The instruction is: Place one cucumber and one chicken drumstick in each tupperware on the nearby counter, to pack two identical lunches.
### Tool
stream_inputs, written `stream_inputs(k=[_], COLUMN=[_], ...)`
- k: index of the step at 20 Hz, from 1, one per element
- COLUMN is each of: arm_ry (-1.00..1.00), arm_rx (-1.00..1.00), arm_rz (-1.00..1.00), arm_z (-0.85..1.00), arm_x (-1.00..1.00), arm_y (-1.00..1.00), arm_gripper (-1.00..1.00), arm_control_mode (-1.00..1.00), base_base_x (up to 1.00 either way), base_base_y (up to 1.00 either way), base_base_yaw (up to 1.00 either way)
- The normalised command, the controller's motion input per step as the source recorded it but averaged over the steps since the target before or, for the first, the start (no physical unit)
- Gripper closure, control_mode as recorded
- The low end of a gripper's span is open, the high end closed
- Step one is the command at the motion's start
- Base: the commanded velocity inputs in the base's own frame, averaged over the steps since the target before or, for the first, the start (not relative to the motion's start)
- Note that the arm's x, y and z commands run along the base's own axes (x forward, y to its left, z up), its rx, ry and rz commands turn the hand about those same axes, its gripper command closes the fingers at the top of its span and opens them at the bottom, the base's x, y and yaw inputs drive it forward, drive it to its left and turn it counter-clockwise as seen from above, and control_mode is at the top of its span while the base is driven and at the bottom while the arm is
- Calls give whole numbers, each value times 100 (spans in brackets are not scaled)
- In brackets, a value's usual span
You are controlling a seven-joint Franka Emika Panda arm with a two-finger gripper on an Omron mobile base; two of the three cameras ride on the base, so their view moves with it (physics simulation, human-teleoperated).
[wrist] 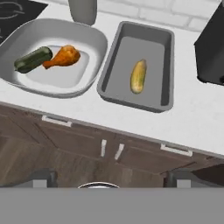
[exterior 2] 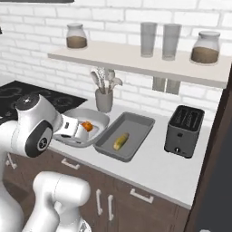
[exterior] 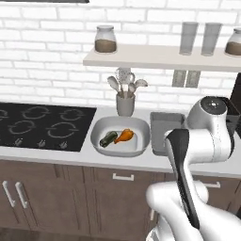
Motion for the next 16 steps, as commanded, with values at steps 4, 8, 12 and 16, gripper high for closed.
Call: stream_inputs(k=[4,8,12,16], arm_ry=[0,0,0,0], arm_rx=[0,0,0,0], arm_rz=[0,0,0,0], arm_z=[0,0,0,0], arm_x=[0,0,0,0], arm_y=[0,0,0,0], arm_gripper=[-100,-100,-100,-100], arm_control_mode=[100,100,100,100], base_base_x=[-100,-100,-100,-100], base_base_y=[40,25,0,-2], base_base_yaw=[2,3,-12,-26])
